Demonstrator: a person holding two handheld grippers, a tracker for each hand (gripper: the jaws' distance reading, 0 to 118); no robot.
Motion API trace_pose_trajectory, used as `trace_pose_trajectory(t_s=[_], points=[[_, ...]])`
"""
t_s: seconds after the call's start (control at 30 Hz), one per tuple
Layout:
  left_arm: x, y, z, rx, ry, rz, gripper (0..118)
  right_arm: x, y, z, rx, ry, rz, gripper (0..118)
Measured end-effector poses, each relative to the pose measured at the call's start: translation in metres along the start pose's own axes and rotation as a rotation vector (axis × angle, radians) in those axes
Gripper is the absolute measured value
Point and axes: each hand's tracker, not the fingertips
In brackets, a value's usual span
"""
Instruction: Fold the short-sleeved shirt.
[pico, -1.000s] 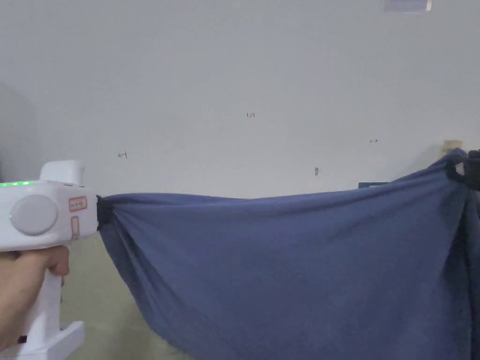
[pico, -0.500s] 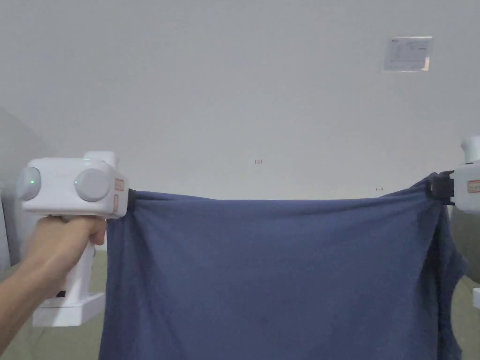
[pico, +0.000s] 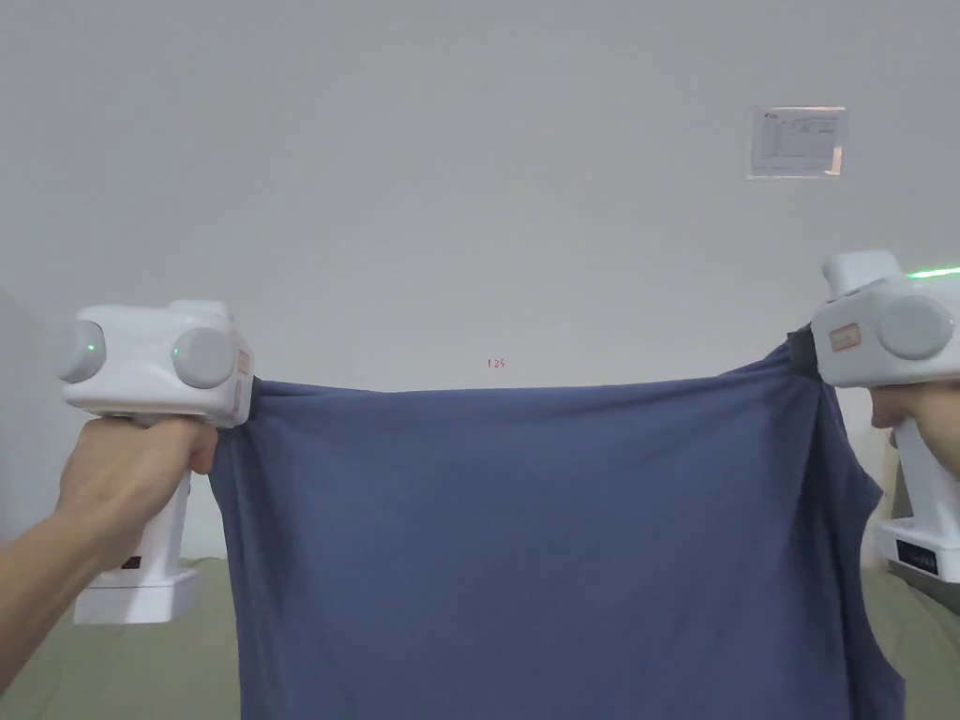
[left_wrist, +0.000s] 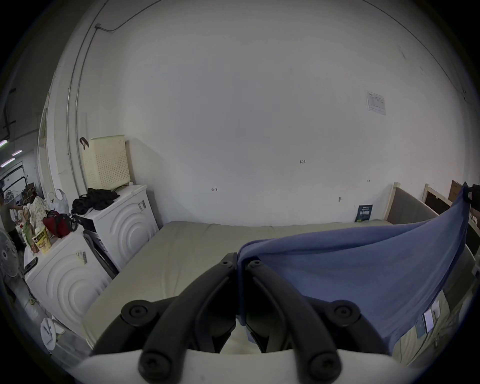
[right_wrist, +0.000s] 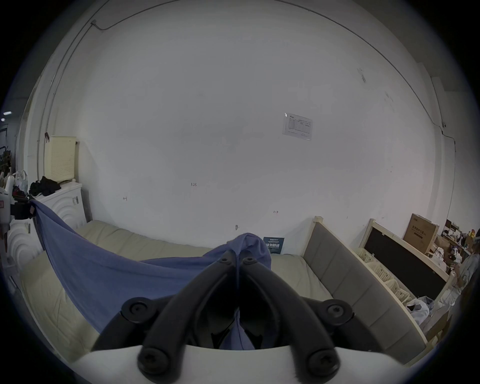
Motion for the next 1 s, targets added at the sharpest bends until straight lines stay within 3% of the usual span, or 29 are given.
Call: trace_pose_trajectory(t_s=[0.37,0.5,0.77,1.0], points=[[0.044,0.053,-0.102,0.022,0.065,-0.010,0,0.007,0.057,-0.119,0.009,-0.047,-0.010,3],[0.051,0.060,-0.140,0.046,0.009,0.094,0,0.008,0.059,-0.161,0.001,-0.066,-0.014,3],[0.082,0.026,-0.215,0.008,0.053,0.067,0,0.001,0.010,-0.228,-0.027,-0.068,-0.043,3],[0.100,-0.049,-0.275,-0.084,0.077,0.032,0,-0.010,-0.070,-0.273,-0.102,-0.060,-0.009,3]])
